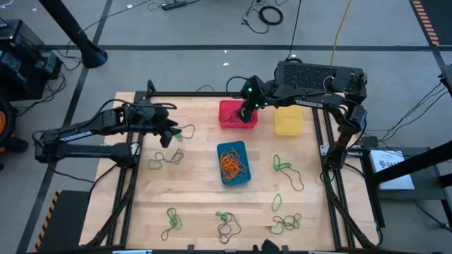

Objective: Sort rubber bands into baskets
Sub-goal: Put the purple rubber band into the red bin

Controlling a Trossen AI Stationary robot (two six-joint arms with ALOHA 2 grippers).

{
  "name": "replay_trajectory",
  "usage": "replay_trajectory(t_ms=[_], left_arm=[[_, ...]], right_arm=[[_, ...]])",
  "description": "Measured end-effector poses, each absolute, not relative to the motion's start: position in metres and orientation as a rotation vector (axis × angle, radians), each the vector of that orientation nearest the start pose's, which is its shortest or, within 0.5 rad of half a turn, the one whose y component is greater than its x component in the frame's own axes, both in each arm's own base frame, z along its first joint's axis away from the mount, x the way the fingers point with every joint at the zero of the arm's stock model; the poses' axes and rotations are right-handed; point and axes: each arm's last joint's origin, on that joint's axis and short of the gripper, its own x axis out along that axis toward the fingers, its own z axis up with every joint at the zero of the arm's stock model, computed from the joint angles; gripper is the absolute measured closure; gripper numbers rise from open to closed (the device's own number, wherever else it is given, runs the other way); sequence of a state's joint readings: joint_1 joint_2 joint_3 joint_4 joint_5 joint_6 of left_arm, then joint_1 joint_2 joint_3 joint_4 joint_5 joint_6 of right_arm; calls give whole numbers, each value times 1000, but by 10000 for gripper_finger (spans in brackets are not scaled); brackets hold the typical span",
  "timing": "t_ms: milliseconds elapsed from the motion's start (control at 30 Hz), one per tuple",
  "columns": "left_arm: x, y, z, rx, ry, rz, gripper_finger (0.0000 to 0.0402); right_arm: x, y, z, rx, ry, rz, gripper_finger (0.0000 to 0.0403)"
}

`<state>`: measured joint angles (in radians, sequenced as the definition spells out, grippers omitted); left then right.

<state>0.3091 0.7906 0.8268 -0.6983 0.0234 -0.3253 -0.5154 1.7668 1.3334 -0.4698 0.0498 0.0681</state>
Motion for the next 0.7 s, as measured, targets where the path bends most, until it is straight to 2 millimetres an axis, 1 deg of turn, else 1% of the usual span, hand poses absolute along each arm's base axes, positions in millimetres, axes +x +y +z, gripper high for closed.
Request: replay_trajectory(t_ms=[67, 167, 233, 333, 400, 533, 700], left_arm=[[147, 44, 300, -391, 616, 359, 210], [148, 43, 300, -346, 629, 332, 210], [150, 42, 299, -321, 639, 312, 210], [153, 42, 297, -294, 661, 283, 210], [158, 43, 295, -272, 675, 264, 210], [170, 46, 291, -239, 677, 217, 210], [188, 48, 286, -250, 658, 118, 210]], right_arm=[[325, -183, 247, 275, 870, -553, 262], [315, -168, 263, 322, 885, -533, 252], [304, -155, 273, 401, 918, -487, 250], [288, -128, 286, 554, 1004, -396, 252], [278, -106, 290, 630, 1100, -353, 256], [265, -63, 295, 651, 1277, -344, 263], [266, -16, 287, 649, 1336, -342, 270]])
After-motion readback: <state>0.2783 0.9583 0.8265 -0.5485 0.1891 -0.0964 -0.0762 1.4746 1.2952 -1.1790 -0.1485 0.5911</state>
